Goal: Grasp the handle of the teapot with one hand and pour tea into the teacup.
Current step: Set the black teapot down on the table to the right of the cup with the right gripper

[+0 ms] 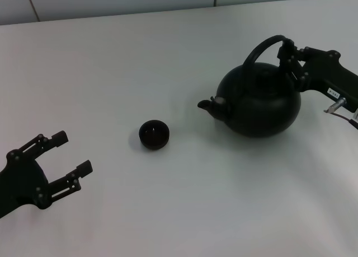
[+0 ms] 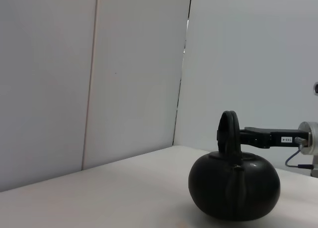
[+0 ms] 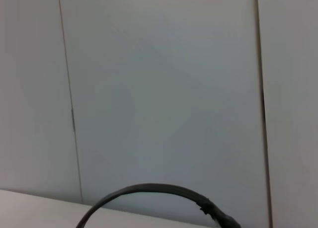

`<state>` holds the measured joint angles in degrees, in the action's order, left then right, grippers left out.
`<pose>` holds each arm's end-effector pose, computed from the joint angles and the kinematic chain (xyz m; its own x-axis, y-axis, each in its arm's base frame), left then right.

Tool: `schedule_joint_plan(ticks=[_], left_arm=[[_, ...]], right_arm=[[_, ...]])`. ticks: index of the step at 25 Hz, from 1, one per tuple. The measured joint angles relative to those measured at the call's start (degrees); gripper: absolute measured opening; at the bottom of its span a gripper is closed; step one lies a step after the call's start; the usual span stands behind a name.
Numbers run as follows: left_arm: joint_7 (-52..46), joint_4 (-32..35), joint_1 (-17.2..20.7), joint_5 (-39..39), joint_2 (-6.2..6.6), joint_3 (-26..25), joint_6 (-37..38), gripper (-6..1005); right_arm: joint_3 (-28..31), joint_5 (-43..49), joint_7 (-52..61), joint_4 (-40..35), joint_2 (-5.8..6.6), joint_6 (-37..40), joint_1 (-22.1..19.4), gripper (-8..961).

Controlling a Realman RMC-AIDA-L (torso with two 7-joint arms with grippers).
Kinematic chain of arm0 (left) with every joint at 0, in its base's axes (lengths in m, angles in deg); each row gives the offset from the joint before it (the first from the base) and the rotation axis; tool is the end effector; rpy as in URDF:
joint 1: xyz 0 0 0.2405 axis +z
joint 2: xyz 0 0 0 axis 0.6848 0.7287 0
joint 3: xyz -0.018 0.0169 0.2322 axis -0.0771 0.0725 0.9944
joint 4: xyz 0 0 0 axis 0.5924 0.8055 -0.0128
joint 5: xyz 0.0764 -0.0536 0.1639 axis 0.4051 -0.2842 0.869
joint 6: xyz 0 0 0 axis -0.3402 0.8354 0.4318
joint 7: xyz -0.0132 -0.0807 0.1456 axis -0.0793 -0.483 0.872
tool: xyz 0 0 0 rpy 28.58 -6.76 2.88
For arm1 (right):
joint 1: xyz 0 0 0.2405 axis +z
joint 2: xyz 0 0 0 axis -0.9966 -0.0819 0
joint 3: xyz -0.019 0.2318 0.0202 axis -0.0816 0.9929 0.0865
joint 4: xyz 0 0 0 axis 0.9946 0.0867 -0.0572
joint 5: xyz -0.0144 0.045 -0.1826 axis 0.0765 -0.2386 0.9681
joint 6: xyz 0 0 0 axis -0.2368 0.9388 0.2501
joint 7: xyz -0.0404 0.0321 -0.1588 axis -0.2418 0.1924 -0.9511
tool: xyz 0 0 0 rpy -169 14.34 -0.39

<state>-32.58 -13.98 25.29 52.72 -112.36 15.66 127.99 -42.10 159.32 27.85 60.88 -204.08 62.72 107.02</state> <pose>-0.2766 0.2338 -0.0099 0.7275 0.1434 0.6709 0.4509 -0.8370 -0.3100 0.2870 0.3198 0.0125 0.7034 -0.0920 -0.7048 -0.6324 -0.5337 -0.5615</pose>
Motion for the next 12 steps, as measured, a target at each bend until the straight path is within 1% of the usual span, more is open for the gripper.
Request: schedule_joint_plan(ticks=[9, 12], left_arm=[[0.0, 0.0, 0.1, 0.0, 0.05, 0.0, 0.1, 820], [0.0, 0.0, 0.1, 0.0, 0.05, 0.0, 0.1, 820]], right_arm=[[-0.3, -2.1, -2.5, 0.8, -0.13, -0.4, 0.8, 93], [-0.5, -1.9, -3.1, 1.2, -0.08, -0.8, 1.2, 117]])
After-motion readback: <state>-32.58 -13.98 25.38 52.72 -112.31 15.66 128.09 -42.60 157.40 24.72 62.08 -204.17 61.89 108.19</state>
